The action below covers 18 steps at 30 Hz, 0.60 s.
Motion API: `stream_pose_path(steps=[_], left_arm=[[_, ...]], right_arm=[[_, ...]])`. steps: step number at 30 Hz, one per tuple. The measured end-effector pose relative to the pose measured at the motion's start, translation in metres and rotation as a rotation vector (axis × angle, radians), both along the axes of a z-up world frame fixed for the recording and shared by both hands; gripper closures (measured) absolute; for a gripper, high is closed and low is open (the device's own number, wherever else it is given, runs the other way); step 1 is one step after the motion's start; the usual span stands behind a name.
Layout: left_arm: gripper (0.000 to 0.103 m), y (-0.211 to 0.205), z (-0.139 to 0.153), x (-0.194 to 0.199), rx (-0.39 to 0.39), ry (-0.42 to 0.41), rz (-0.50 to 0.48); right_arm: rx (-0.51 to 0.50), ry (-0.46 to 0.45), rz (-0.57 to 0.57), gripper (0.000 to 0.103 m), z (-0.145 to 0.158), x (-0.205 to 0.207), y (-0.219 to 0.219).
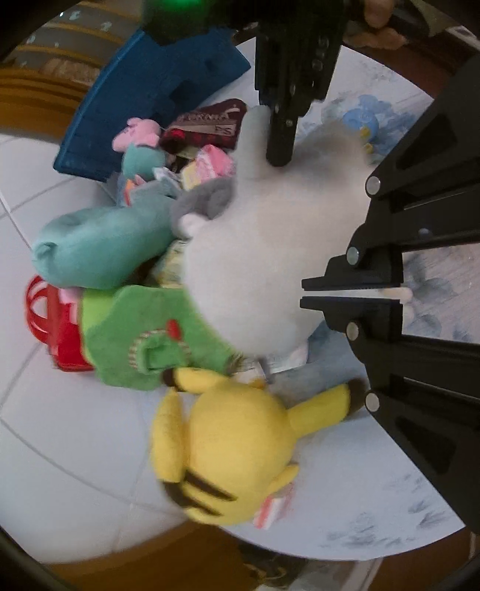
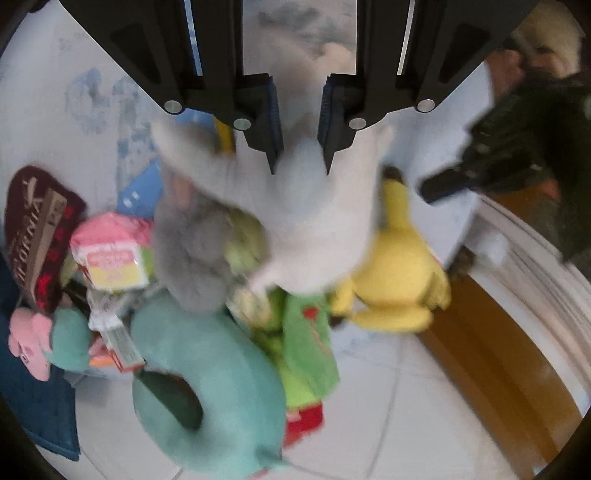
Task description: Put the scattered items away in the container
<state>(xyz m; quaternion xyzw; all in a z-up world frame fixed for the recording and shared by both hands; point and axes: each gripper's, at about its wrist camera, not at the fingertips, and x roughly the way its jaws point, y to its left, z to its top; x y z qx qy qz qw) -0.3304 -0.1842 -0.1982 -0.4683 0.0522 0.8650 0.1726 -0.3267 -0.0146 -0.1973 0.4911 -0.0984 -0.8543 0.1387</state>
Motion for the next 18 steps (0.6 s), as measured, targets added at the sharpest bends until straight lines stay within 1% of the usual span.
stream_pose_path(steps=[1,2,3,4,5,6,7,8,9,10,12,13,14,15,16,18], left_arm=[[0.100,-0.004,-0.009,0.001,0.002,-0.035,0.020],[0.100,-0.007,-0.015,0.003,0.003,-0.052,0.034],[0.099,-0.011,-0.022,0.006,-0.002,-0.068,0.051],[0.097,-0.014,-0.028,0.010,-0.008,-0.082,0.069],[0.095,-0.017,-0.034,0.015,-0.011,-0.097,0.087],[0.089,-0.019,-0.039,0.021,-0.008,-0.104,0.101],[0.075,-0.020,-0.042,0.027,-0.008,-0.102,0.116],[0.062,-0.020,-0.046,0.033,-0.008,-0.099,0.131],[0.033,-0.020,-0.048,0.037,-0.004,-0.090,0.149],[0.013,-0.019,-0.050,0.042,0.000,-0.081,0.168],[0.012,-0.017,-0.052,0.053,0.027,-0.060,0.228],[0.012,-0.015,-0.052,0.057,0.058,-0.062,0.241],[0.012,-0.011,-0.055,0.059,0.073,-0.064,0.256],[0.012,-0.007,-0.057,0.062,0.086,-0.066,0.271],[0.012,-0.001,-0.061,0.064,0.088,-0.065,0.281],[0.012,0.009,-0.071,0.068,0.092,-0.065,0.302]], right_arm=[[-0.031,-0.009,-0.007,0.085,-0.007,0.002,0.004],[-0.068,-0.018,-0.013,0.085,-0.014,0.004,0.009],[-0.105,-0.028,-0.020,0.079,-0.021,0.007,0.013],[-0.116,-0.018,-0.027,0.061,-0.022,0.012,0.017],[-0.125,-0.006,-0.035,0.046,-0.023,0.017,0.021],[-0.119,0.000,-0.037,0.018,-0.023,0.021,0.024],[-0.113,0.005,-0.037,0.011,-0.022,0.025,0.027],[-0.097,0.013,-0.035,0.011,-0.021,0.030,0.031],[-0.087,0.014,-0.030,0.011,-0.020,0.032,0.035],[-0.086,0.009,-0.018,0.011,-0.023,0.032,0.038],[-0.084,-0.002,0.007,0.011,-0.027,0.031,0.046],[-0.083,-0.007,0.019,0.013,-0.030,0.031,0.050],[-0.088,-0.013,0.045,0.016,-0.032,0.028,0.051],[-0.094,-0.019,0.071,0.030,-0.034,0.026,0.051],[-0.099,-0.025,0.097,0.037,-0.036,0.024,0.052],[-0.102,-0.020,0.147,0.037,-0.039,0.019,0.051]])
